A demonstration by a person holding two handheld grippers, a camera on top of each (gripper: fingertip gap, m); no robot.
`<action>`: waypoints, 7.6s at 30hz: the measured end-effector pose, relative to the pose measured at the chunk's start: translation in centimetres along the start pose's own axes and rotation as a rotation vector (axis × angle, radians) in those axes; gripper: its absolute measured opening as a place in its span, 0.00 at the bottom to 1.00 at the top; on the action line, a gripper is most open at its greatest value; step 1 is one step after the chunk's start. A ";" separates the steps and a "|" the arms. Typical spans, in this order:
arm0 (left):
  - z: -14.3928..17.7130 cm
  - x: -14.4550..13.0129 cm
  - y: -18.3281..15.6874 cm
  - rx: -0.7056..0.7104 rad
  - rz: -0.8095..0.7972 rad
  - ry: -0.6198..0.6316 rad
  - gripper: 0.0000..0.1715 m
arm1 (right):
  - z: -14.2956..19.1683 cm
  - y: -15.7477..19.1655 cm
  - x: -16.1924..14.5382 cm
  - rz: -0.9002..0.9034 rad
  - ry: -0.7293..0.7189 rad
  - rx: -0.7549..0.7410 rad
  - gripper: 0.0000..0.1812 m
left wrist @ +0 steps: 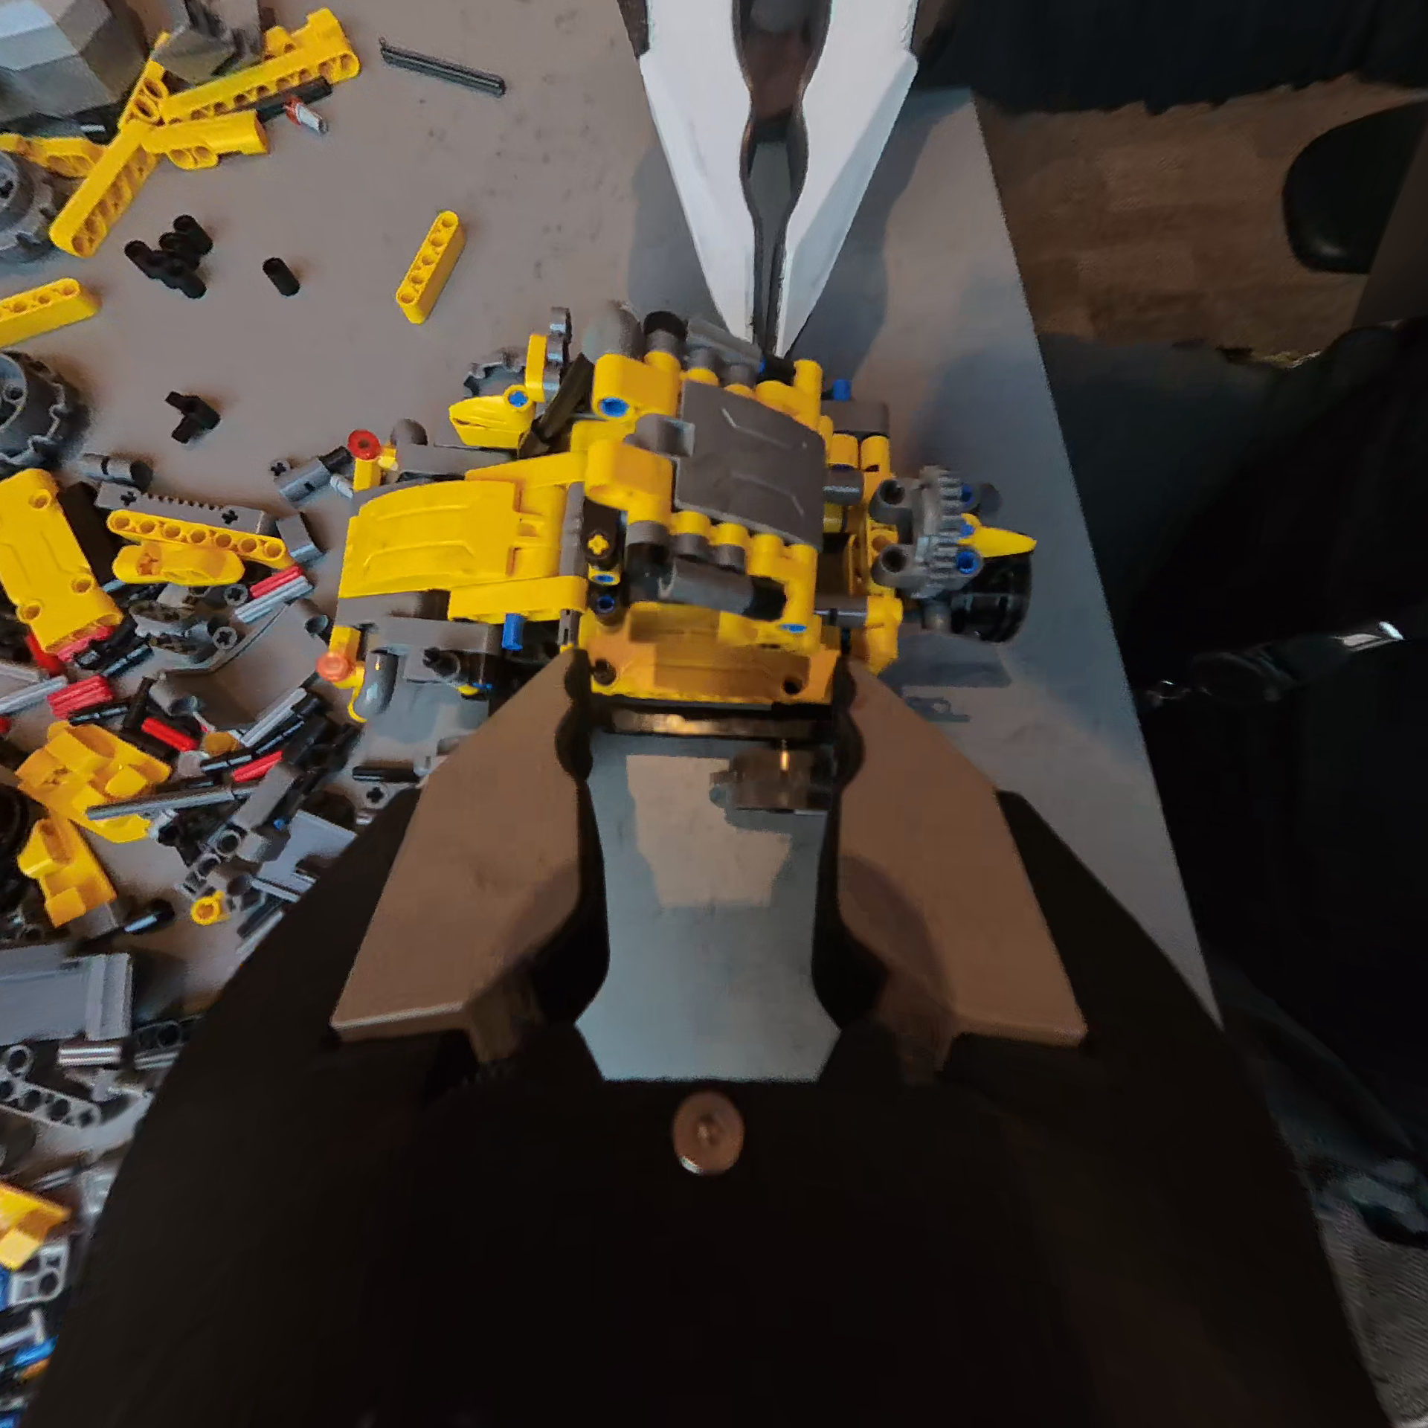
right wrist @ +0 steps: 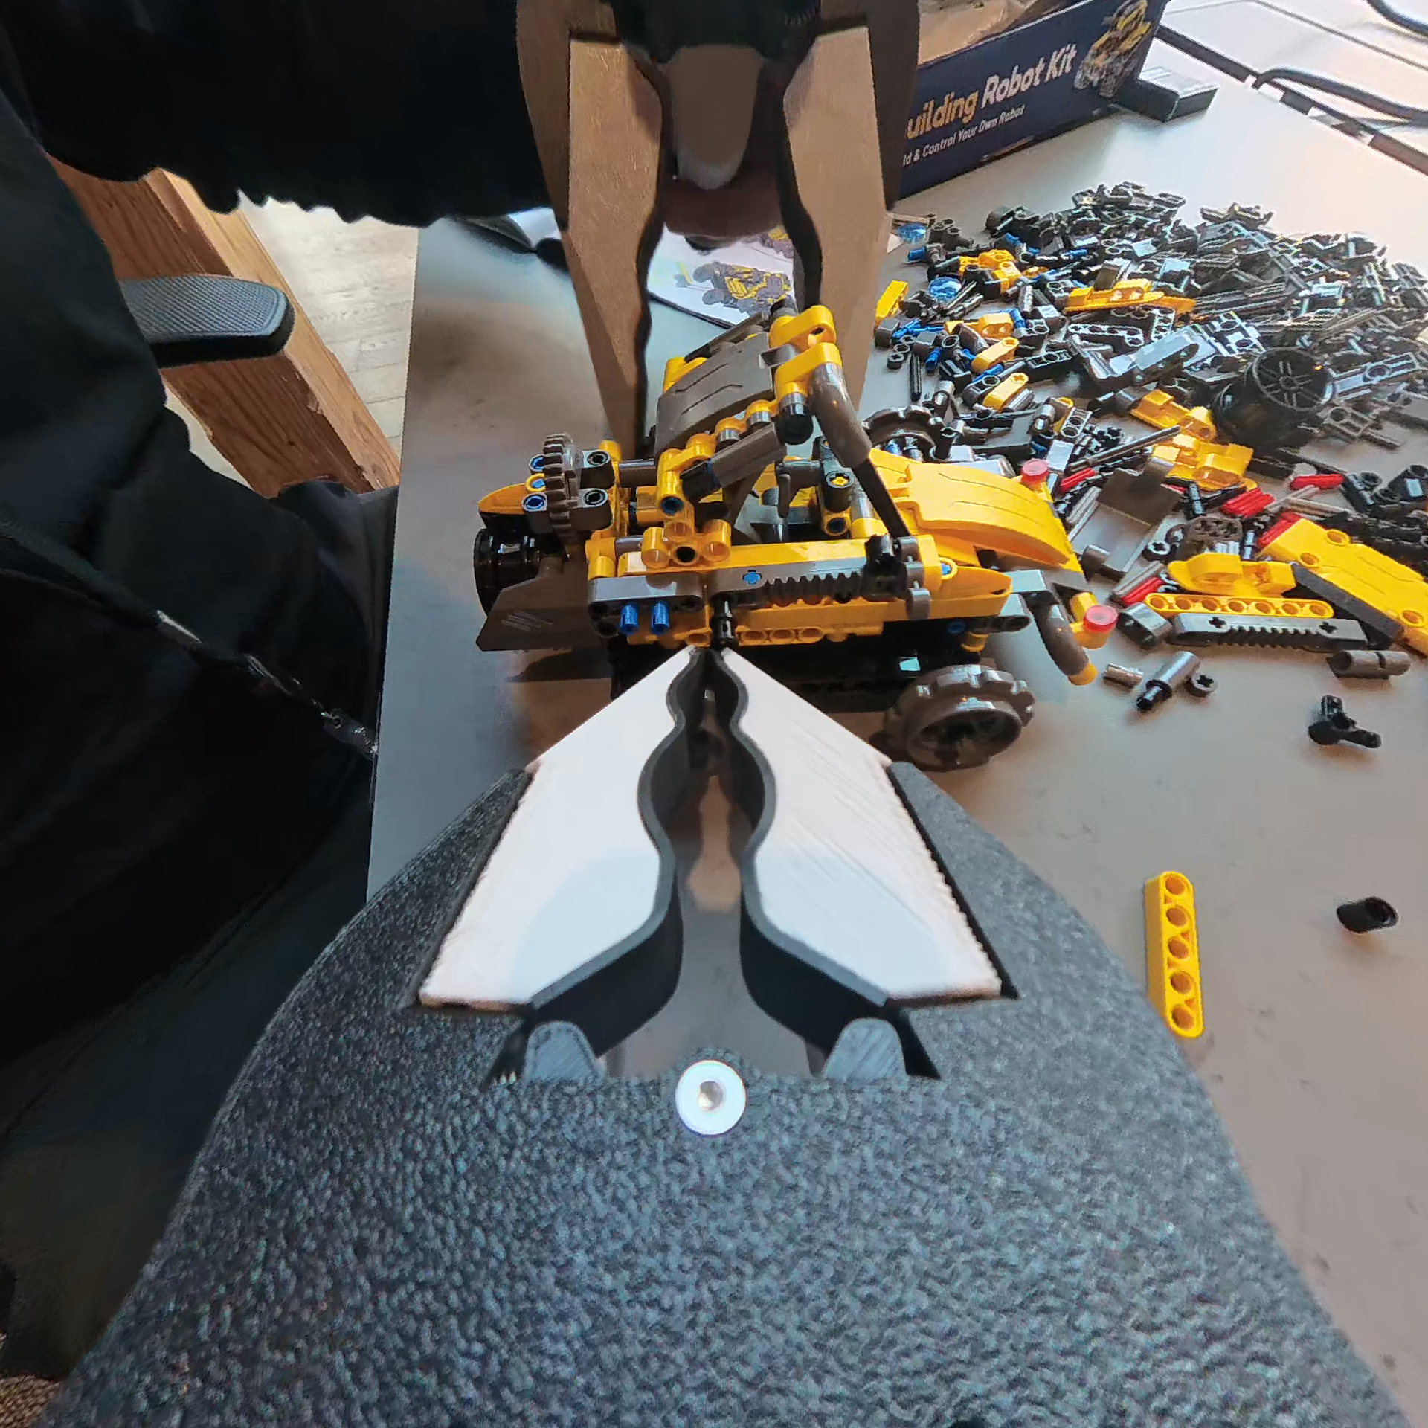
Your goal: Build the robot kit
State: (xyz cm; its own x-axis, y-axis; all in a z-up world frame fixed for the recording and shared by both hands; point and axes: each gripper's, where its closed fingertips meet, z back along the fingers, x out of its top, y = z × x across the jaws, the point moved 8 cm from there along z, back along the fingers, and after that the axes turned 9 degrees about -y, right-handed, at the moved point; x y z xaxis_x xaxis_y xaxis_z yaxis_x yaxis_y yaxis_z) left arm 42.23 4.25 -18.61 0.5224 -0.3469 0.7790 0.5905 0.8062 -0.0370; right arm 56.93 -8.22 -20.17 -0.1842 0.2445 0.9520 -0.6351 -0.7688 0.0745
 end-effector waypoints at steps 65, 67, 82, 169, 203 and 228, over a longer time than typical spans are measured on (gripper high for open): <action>-0.9 0.7 0.0 0.101 -0.092 0.156 0.35 | -0.3 -2.0 1.0 0.053 0.025 -0.005 0.00; -0.9 0.7 0.0 0.098 -0.092 0.159 0.35 | -0.4 -2.0 1.0 0.057 0.024 0.003 0.00; -0.3 3.2 -2.2 0.018 -0.064 -0.022 0.09 | -2.0 -3.3 1.3 0.143 0.113 -0.079 0.00; 7.9 -5.9 -8.4 0.508 0.364 -0.282 0.46 | -6.0 8.6 1.7 -0.038 0.074 -0.248 0.17; 1.5 -4.2 -5.1 0.271 0.147 -0.300 0.50 | -8.6 9.5 3.3 0.788 0.314 -0.398 0.15; 1.3 -4.1 -5.0 0.272 0.157 -0.304 0.50 | -9.0 10.2 2.3 0.901 0.336 -0.486 0.05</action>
State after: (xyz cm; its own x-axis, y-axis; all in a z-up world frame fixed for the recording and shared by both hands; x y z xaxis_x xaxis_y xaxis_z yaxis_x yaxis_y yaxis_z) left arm 36.37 2.29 -20.79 0.3640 -0.0854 0.9275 0.3134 0.9490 -0.0356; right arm 43.28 -10.19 -19.90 -0.8827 -0.0875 0.4618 -0.3792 -0.4481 -0.8096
